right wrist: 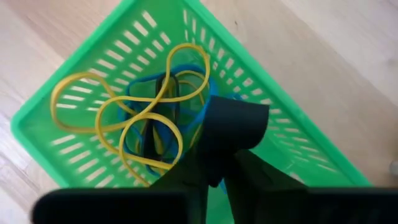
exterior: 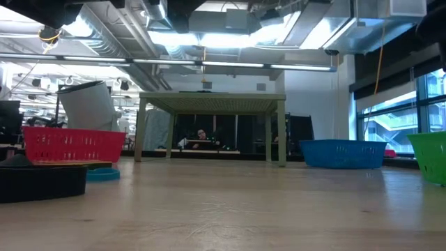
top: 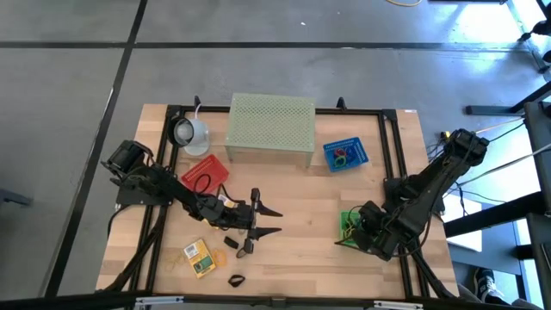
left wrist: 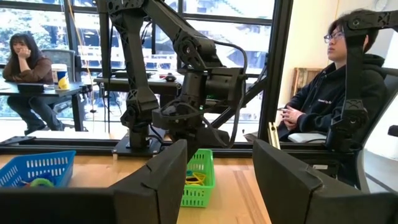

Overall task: Pick & Place Office Desk Supplies
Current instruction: Put the black rubber band into the green bin, then put the blue rubber band into the green bin

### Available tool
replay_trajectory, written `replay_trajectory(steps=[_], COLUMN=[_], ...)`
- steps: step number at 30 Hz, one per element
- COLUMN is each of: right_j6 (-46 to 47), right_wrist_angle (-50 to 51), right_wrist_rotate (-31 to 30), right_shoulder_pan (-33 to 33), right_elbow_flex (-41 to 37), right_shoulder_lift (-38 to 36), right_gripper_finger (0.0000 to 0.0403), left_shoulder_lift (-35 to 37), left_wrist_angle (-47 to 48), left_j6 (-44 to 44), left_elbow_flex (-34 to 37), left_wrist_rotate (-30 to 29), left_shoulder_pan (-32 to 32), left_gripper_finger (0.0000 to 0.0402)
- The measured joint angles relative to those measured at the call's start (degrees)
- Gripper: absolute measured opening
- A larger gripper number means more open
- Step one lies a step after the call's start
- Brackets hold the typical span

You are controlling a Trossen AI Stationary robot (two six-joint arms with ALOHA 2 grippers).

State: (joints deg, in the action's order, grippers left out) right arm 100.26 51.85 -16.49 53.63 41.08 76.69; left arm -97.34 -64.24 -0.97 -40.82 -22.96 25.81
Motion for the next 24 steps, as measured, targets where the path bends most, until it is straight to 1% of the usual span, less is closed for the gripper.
replay_trajectory(steps=[4, 15, 20, 24], right_j6=[-0.3, -2.1, -2.6, -3.4], right_wrist_angle=[0.0, 0.0, 0.0, 0.0], right_wrist_rotate=[-0.4, -0.4, 0.0, 3.1], right_shoulder_pan=[0.0, 0.0, 0.0, 0.0], right_elbow_flex=[0.0, 0.0, 0.0, 0.0], right_shoulder_lift=[0.0, 0.0, 0.0, 0.0], right_gripper_finger=[0.0072, 0.0153, 0.0179, 0.0186], left_shoulder_lift=[0.0, 0.0, 0.0, 0.0], left_wrist_angle=[0.4, 2.1, 2.6, 4.0], left_j6=[-1.5, -1.4, -1.5, -2.9], left_elbow_flex=[0.0, 0.0, 0.0, 0.0], left_wrist_rotate=[0.0, 0.0, 0.0, 0.1], left_shoulder_pan=[0.0, 0.0, 0.1, 0.3], left_gripper_finger=[0.0177, 0.0178, 0.0178, 0.0178])
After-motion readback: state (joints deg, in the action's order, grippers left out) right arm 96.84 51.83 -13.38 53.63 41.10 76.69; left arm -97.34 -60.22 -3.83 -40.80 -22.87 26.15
